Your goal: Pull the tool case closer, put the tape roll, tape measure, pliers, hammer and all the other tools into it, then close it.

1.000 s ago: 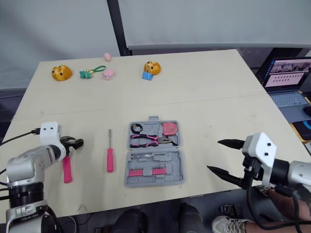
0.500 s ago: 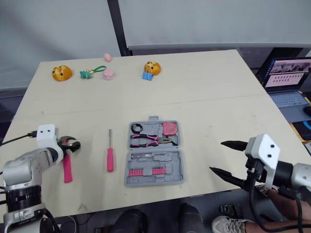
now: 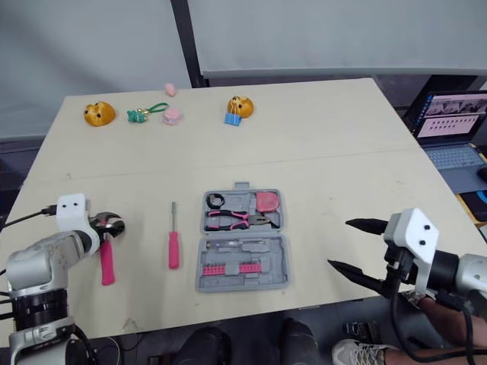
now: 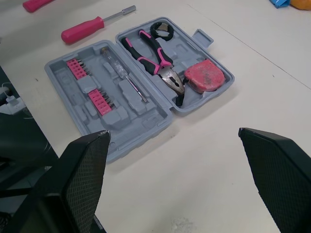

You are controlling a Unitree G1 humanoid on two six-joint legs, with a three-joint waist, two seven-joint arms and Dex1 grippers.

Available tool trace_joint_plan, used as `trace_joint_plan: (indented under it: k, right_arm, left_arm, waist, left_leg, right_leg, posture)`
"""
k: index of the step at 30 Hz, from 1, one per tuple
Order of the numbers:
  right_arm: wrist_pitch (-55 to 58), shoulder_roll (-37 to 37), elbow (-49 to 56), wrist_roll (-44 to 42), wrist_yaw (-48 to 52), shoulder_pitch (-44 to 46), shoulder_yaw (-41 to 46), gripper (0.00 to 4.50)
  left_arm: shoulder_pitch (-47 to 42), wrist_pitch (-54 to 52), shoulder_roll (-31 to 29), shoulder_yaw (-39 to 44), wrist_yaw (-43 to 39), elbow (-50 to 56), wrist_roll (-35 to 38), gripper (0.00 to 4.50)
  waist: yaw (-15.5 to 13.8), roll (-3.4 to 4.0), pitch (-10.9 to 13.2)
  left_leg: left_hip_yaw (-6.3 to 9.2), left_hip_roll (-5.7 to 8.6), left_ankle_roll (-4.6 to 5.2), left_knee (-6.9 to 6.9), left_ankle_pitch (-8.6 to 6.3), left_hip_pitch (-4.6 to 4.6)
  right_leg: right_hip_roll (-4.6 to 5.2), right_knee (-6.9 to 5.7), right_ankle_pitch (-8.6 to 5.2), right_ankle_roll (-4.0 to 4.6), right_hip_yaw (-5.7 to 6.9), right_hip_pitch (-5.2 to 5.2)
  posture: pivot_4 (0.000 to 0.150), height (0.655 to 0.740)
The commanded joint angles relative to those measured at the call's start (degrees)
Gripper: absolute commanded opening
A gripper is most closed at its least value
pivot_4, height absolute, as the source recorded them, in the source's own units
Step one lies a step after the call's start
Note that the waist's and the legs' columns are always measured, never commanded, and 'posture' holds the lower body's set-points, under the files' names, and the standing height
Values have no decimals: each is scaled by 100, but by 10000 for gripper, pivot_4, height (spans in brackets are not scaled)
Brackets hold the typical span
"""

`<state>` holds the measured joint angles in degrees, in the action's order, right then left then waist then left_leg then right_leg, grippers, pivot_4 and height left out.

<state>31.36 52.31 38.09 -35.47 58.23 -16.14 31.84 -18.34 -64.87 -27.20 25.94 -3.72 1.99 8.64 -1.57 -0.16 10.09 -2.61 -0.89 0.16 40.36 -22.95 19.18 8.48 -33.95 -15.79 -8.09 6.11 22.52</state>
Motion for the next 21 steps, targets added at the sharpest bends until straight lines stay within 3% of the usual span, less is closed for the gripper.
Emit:
trace_joint_plan:
  k: [1, 3, 9, 10, 21]
  right_arm:
    - [-30, 22, 108, -97, -12, 11, 121, 45000]
    - [-30, 22, 108, -96, -10, 5, 128, 45000]
    - [-29, 21, 116, -95, -6, -19, 140, 45000]
    - [-23, 23, 121, -97, -9, -25, 145, 45000]
    - [2, 48, 125, -122, -14, 2, 145, 45000]
  left_arm:
    - [-37, 32, 58, 94, 122, 120, -22, 39654]
    - [-54, 60, 70, 86, 140, 102, -27, 32301]
    - [-109, 144, 77, 63, 179, 1, -53, 2036]
    - [-105, 150, 77, 57, 187, -2, -55, 337]
    - [-58, 130, -95, -27, 76, 107, -48, 337]
  waist:
    - [-3, 0, 0]
    - [2, 0, 0]
    - [10, 0, 0]
    - [7, 0, 0]
    - [6, -1, 0]
  left_leg:
    - [0, 0, 0, 0, 0, 0]
    - [0, 0, -1, 0, 1, -1]
    - [0, 0, -2, 0, 1, 0]
    - [0, 0, -2, 0, 1, 1]
    - [0, 0, -2, 0, 1, 1]
  right_leg:
    - [0, 0, 0, 0, 0, 0]
    - [0, -1, 0, 0, 0, 0]
    - [-1, 0, 0, 0, 0, 1]
    - [-1, 1, 0, 0, 0, 1]
    - [-1, 1, 0, 0, 1, 1]
  posture:
    - [1500, 7400]
    - [1500, 7400]
    - [1500, 7400]
    - [1500, 7400]
    - [1500, 7400]
